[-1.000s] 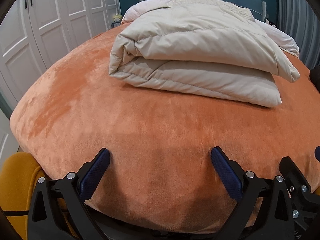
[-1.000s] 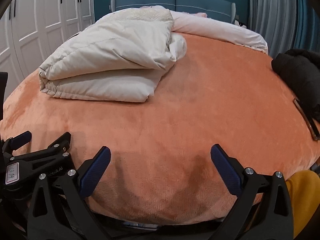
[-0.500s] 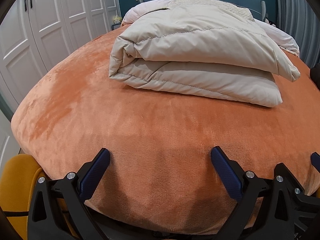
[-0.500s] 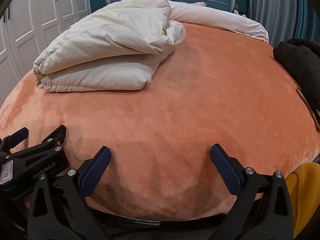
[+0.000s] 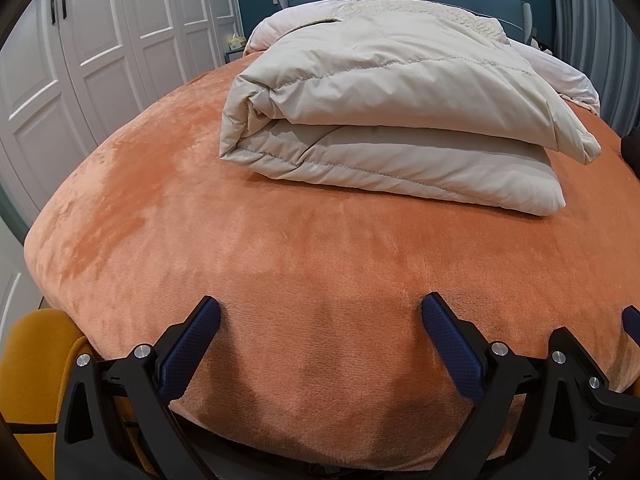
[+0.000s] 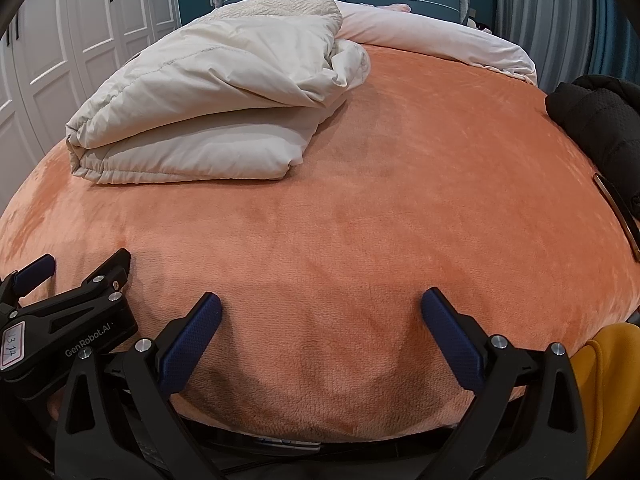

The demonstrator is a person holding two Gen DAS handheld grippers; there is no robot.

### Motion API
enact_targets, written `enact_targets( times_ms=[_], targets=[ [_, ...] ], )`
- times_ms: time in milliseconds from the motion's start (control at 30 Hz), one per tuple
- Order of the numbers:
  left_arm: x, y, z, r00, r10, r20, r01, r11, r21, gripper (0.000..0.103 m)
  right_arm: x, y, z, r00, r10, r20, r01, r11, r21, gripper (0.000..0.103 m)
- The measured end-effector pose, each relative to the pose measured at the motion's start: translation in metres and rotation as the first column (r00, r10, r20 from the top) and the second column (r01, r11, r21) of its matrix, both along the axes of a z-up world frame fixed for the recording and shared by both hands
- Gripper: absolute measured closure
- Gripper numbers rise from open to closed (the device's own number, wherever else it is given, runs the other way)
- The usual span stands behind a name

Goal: Fold large clothes

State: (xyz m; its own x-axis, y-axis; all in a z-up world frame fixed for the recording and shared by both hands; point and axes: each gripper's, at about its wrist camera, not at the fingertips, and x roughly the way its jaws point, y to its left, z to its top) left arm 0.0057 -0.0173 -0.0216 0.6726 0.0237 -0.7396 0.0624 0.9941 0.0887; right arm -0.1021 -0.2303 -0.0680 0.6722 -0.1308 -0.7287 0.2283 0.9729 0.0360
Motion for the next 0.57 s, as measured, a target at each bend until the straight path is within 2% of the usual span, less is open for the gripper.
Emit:
enact_targets(
  times_ms=[567],
  targets=[
    [-0.005, -0.007, 0.005, 1.0, 0.013, 0.025, -0.014, 1.0, 0.017, 0.007, -0.0038, 0.0081, -0.001, 1.0, -0.015, 0.004, 0.015, 1.0, 0.0, 0.005]
  ],
)
